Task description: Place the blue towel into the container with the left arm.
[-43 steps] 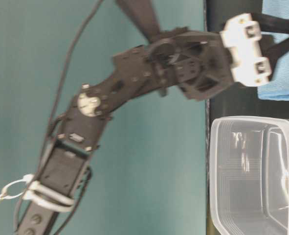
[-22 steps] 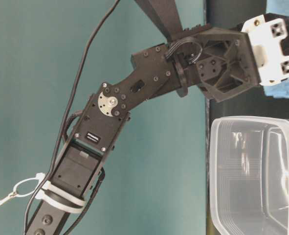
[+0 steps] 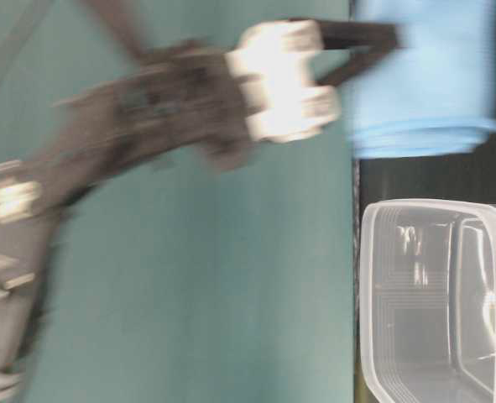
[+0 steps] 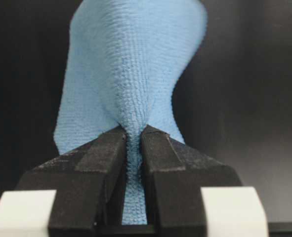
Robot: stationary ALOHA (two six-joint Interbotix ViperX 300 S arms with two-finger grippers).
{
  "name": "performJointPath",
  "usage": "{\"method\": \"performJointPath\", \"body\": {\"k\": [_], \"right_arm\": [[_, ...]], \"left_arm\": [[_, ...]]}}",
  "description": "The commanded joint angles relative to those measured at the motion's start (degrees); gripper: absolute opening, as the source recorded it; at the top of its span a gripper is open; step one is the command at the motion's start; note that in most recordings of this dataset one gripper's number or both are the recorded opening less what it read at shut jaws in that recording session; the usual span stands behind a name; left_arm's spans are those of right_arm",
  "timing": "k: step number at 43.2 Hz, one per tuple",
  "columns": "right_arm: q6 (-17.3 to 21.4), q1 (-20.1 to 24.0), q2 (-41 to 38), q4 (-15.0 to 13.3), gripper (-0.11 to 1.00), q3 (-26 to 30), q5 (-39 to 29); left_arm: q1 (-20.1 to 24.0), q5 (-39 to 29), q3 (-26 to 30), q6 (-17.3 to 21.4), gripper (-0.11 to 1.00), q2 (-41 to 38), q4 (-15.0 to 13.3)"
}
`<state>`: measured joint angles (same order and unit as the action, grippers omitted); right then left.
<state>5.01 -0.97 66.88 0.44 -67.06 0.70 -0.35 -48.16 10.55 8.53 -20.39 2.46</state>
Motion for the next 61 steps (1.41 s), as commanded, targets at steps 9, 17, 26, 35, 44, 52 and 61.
{"method": "performJointPath", "body": {"k": [9,17,26,35,44,52,61], "right_arm": [[0.97,0.09,-0.35,0.26,0.77,0.35,0.62],[2.02,0.18,-0.44,0.26,0.77,-0.18,0.53],[2.37,0.18,-0.53,0.26,0.77,-0.35,0.62],[2.37,0.18,-0.62,0.18,0.77,-0.62,0.62],[2.37,0.18,-0.62,0.18,0.77,-0.62,0.62],[2.37,0.18,-0.7,0.26,0.77,-0.79,0.62],[2.37,0.18,-0.62,0.26,0.77,-0.79,0.62]], "left_arm": [[0.79,-8.44,-8.44,-1.41,0.06,16.0,0.18],[1.32,-1.49,-21.71,-1.76,0.06,22.24,0.18],[3.16,5.1,-33.13,-1.85,0.06,27.77,0.18],[3.52,7.03,-37.62,-1.85,0.06,28.92,0.18],[3.52,9.05,-38.5,-1.85,0.06,27.69,0.18],[3.6,11.87,-39.81,-2.02,0.06,25.49,0.18],[3.78,15.64,-40.78,-5.19,0.38,23.38,0.18]]}}
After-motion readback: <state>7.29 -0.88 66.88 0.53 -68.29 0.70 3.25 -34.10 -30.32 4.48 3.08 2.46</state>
